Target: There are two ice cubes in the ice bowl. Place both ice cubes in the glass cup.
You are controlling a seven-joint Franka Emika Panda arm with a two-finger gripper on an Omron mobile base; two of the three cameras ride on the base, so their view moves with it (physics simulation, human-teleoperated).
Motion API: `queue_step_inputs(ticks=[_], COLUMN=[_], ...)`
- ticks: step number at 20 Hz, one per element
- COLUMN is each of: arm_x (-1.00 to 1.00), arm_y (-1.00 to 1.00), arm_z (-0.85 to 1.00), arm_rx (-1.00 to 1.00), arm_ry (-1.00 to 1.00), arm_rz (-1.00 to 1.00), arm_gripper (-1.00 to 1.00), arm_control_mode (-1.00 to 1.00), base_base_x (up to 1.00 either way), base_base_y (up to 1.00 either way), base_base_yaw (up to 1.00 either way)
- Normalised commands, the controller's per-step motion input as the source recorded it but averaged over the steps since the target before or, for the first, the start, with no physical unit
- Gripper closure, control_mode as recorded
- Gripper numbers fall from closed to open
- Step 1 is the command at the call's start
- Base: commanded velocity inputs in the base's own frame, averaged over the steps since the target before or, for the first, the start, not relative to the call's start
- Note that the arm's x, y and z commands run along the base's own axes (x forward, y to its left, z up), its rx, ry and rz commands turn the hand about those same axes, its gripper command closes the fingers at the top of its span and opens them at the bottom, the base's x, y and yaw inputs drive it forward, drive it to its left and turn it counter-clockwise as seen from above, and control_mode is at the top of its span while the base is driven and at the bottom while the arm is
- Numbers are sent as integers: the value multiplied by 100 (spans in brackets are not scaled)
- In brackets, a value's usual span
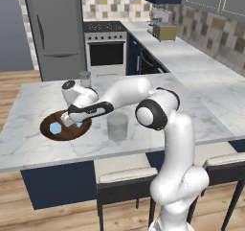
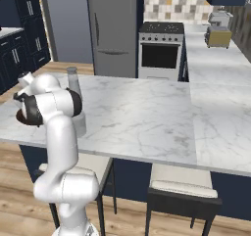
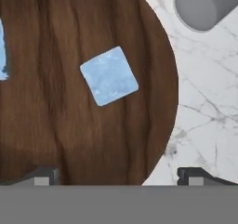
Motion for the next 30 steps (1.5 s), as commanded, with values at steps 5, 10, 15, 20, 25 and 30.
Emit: queue_step_inputs(ticks=[5,10,15,20,25,30], arm_x=[26,34,33,26,20,-36], arm_y=[0,6,15,18,8,-18], arm_z=[-29,-12,-14,-21,-12,0], arm_rx=[0,0,0,0,0,2], arm_ry=[0,0,0,0,0,-2], arm_rz=[0,0,0,0,0,-2], arm_gripper=[-100,-100,-100,-100,100,100], arm_control_mode=[-100,-100,-100,-100,-100,-100], base_base_x=[0,0,0,0,0,0], base_base_y=[0,0,0,0,0,0], base_base_yaw=[0,0,0,0,0,0])
